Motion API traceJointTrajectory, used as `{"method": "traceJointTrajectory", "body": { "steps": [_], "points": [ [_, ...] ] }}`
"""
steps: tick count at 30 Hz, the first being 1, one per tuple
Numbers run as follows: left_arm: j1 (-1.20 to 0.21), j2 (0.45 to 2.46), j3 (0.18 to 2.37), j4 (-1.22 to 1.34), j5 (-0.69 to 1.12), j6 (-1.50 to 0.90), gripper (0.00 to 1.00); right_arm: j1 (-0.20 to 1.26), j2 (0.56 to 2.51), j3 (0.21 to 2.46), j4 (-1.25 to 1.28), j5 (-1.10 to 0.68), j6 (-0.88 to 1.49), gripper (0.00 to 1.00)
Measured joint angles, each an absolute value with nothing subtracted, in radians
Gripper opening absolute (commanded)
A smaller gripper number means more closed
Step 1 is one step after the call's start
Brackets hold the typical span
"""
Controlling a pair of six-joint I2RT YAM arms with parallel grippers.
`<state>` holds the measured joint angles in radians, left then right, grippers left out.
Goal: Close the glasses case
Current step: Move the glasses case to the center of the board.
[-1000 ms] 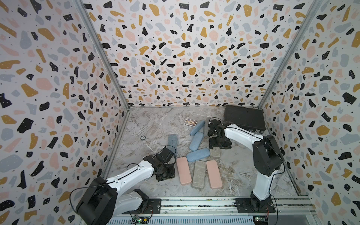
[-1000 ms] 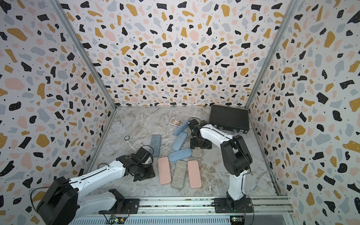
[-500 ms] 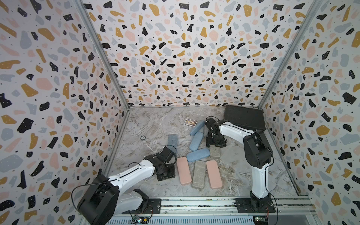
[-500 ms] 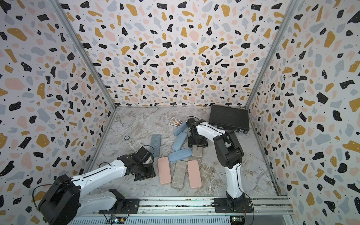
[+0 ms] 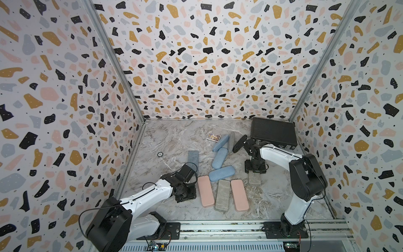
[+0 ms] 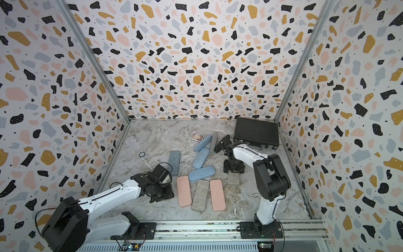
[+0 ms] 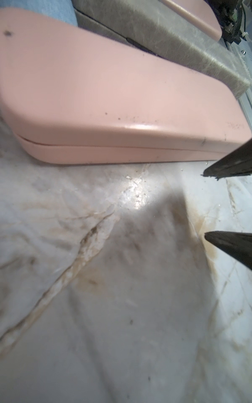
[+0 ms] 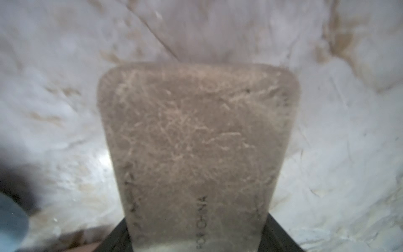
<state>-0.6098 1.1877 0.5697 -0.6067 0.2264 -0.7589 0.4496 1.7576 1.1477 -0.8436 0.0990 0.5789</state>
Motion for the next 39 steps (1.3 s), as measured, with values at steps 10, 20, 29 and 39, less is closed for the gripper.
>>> {"method": "traceJointTrajectory", "body": {
  "steps": [10, 20, 29, 39],
  "points": [
    [-0.610, 1.142, 0.572, -0.621, 0.225, -0.752, 0.42, 0.536, 1.497, 0.867, -0.834, 0.068, 0.693, 0.57],
    [-0.610, 1.093, 0.572, -0.631, 0.224, -0.762, 0.42, 0.711, 1.487, 0.827, -0.791, 0.063, 0.808, 0.58],
    [-0.610, 1.075, 0.569, -0.636, 0.219, -0.770, 0.42, 0.777, 1.504, 0.824, -0.773, 0.065, 0.879, 0.62],
    [-0.610, 1.076, 0.567, -0.636, 0.219, -0.770, 0.42, 0.793, 1.503, 0.824, -0.777, 0.075, 0.902, 0.68]
  ]
}}
